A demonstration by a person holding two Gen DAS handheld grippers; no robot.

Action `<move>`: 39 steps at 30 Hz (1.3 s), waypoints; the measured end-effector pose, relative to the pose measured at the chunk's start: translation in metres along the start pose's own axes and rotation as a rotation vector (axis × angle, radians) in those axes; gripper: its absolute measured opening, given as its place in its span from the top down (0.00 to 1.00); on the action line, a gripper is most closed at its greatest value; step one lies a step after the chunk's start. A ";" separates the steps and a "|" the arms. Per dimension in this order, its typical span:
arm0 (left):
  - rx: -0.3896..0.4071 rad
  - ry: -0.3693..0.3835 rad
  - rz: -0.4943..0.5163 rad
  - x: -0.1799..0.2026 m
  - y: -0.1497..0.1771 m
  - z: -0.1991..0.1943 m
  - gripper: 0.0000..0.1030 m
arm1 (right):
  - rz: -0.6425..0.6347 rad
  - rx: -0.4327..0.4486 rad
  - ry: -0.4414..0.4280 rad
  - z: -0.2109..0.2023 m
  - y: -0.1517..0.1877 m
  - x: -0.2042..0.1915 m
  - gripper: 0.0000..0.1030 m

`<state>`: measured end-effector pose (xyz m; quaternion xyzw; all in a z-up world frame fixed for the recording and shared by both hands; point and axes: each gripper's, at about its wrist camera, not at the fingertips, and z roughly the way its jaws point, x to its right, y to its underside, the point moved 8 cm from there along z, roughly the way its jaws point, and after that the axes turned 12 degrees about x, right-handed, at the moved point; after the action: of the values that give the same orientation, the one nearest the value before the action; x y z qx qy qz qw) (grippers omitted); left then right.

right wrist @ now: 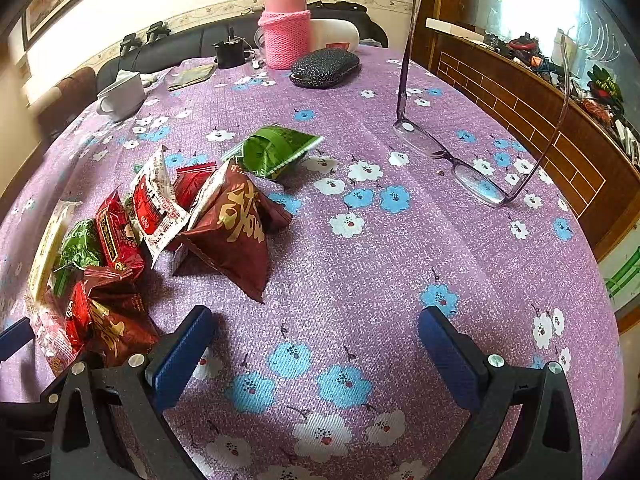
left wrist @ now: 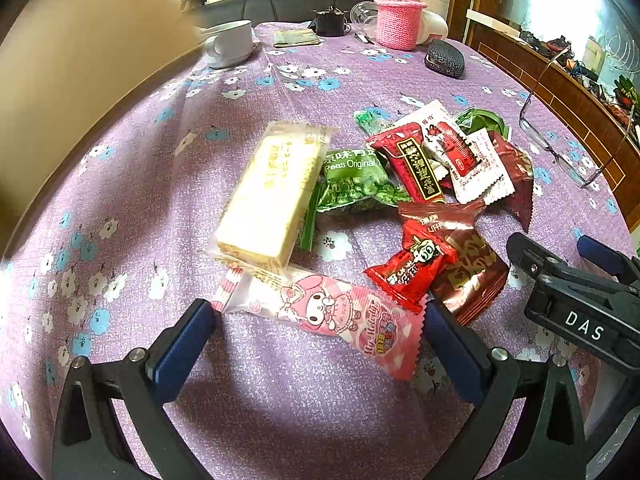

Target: Organize snacks

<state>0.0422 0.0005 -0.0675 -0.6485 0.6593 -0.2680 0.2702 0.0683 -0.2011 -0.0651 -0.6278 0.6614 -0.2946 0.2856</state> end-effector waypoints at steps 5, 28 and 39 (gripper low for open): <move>0.000 0.000 0.000 0.000 0.000 0.000 0.00 | 0.000 0.000 0.000 0.000 0.000 0.000 0.01; 0.000 0.000 0.000 -0.001 0.000 0.001 0.00 | 0.000 0.000 0.000 -0.001 0.000 0.001 0.01; -0.048 0.079 0.060 -0.007 0.003 -0.006 0.00 | -0.037 -0.014 -0.075 -0.003 0.003 -0.002 0.01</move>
<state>0.0359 0.0081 -0.0649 -0.6237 0.6947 -0.2693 0.2365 0.0642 -0.1992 -0.0655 -0.6524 0.6407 -0.2713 0.3003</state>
